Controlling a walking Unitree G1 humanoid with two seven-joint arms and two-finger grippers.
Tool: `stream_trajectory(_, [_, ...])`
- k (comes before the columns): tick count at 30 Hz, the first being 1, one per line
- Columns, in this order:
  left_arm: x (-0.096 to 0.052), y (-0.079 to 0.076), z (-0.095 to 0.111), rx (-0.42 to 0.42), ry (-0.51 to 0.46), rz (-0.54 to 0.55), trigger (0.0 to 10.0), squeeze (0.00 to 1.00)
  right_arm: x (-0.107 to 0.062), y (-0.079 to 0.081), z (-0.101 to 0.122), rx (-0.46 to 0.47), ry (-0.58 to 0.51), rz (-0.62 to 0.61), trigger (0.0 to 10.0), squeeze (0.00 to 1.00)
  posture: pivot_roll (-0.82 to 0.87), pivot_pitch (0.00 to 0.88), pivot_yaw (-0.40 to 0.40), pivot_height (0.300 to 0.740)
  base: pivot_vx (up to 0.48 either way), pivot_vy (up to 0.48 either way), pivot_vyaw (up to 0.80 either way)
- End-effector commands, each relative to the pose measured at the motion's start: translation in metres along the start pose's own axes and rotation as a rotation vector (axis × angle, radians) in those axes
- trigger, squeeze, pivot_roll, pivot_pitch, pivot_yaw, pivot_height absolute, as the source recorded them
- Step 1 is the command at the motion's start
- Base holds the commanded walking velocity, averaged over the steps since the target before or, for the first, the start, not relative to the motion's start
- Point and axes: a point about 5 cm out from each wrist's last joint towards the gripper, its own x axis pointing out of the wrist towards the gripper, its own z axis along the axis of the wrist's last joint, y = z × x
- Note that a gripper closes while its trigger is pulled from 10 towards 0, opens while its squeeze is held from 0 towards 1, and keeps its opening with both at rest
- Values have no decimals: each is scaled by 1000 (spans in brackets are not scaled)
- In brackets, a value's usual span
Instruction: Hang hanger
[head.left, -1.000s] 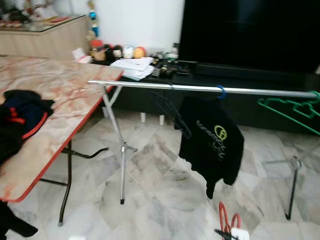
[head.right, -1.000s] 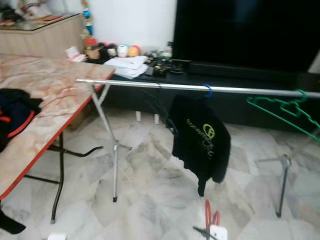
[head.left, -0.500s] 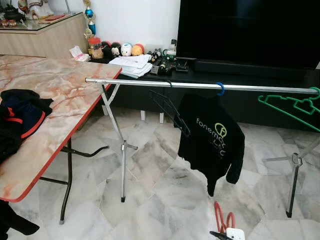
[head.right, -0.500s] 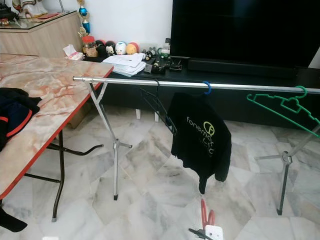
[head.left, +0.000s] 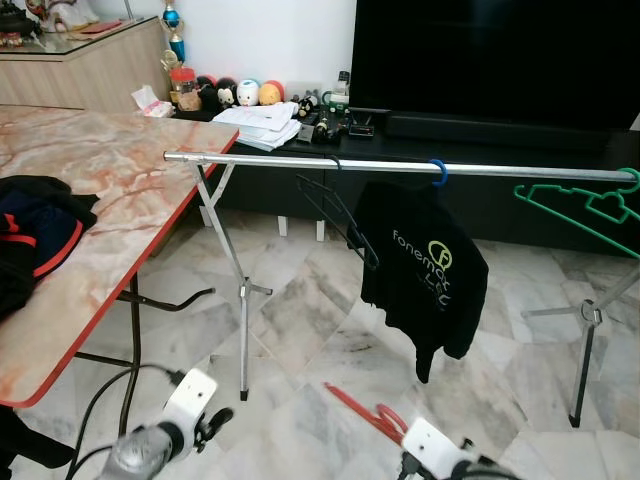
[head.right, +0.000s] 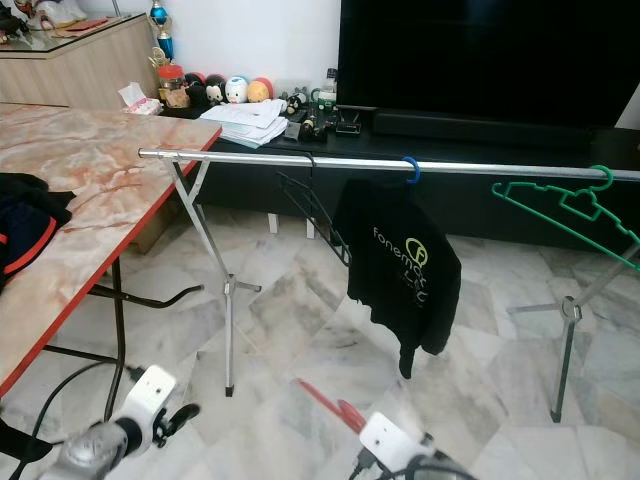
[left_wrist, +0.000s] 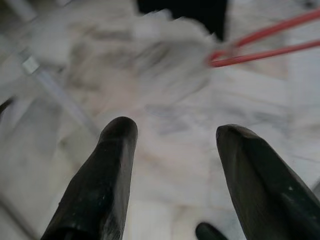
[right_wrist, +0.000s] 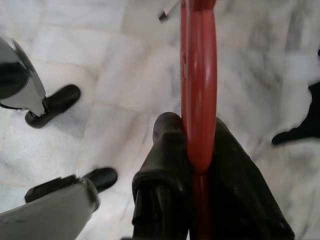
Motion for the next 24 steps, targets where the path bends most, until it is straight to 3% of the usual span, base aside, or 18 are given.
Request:
stream_trajectory(1, [-5, -7, 5, 47, 10, -215, 10000, 0, -6, -10, 10, -62, -48, 87, 10000, 0, -16, 82, 12, 740, 0, 0, 0])
stream_trajectory(3, [-7, -10, 18, 91, 7, -359, 10000, 0, -13, -20, 19, -118, -71, 167, 10000, 0, -21, 82, 14, 740, 0, 0, 0])
stream_trajectory(7, [-8, -10, 32, 141, -16, -427, 10000, 0, -19, -28, 26, -169, -74, 241, 10000, 0, -24, 83, 16, 740, 0, 0, 0])
stream_trajectory(8, [-8, -13, 42, 190, -15, -498, 10000, 0, -23, -32, 31, -230, -63, 300, 10000, 0, -28, 90, 19, 740, 0, 0, 0])
stream_trajectory(9, [-8, -13, 42, 190, -15, -498, 10000, 0, -23, -32, 31, -230, -63, 300, 10000, 0, -28, 90, 19, 740, 0, 0, 0])
stream_trajectory(10, [-8, -19, 52, 206, -22, -575, 10000, 16, -25, -34, 39, -291, -61, 358, 10000, 0, -31, 94, 26, 740, 0, 0, 0])
stream_trajectory(11, [-7, -21, 58, 206, -33, -595, 10000, 635, -26, -34, 43, -313, -69, 377, 10000, 0, -34, 96, 30, 740, 0, 0, 0])
stream_trajectory(12, [-7, -23, 63, 204, -50, -610, 10000, 1000, -25, -34, 47, -325, -79, 385, 10000, 0, -35, 97, 32, 740, 0, 0, 0])
stream_trajectory(17, [-12, -34, 88, 207, -97, -713, 10000, 1000, -24, -32, 65, -397, -117, 427, 10000, 0, -34, 105, 46, 740, 0, 0, 0])
stream_trajectory(24, [-14, -41, 111, 256, -131, -759, 10000, 1000, -26, -35, 79, -490, -127, 391, 10000, 0, -33, 105, 57, 740, 0, 0, 0])
